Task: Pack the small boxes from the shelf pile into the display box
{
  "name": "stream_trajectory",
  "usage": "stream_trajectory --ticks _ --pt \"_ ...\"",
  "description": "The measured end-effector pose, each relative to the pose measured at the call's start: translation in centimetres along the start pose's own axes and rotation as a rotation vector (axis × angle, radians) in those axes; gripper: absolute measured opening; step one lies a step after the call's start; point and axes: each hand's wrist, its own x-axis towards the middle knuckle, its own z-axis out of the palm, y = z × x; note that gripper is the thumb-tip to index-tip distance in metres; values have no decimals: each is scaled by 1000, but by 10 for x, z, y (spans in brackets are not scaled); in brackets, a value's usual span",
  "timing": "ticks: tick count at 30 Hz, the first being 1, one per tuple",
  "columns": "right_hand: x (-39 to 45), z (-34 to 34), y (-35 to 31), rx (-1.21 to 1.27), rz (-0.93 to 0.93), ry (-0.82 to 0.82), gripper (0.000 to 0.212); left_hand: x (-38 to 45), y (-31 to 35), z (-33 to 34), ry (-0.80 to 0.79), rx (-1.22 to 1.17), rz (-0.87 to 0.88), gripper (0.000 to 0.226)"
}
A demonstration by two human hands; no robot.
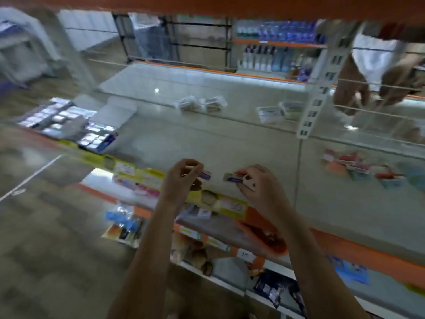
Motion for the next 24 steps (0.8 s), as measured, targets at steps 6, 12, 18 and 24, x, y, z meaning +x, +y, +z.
stream_trajectory --ticks 6,12,18,24 --pt "27 67 -99 82 -93 -74 25 -5 -4 -122 156 -18 -32 12" --pt "61 141 -189 139 -105 -129 27 7 -12 -239 142 -91 -127 12" --pt "95 191 -234 107 -116 -148 31 40 -18 -311 123 -176 -160 13" --pt "151 218 -254 107 -125 -81 26 88 -16 -348 14 -192 -185 14"
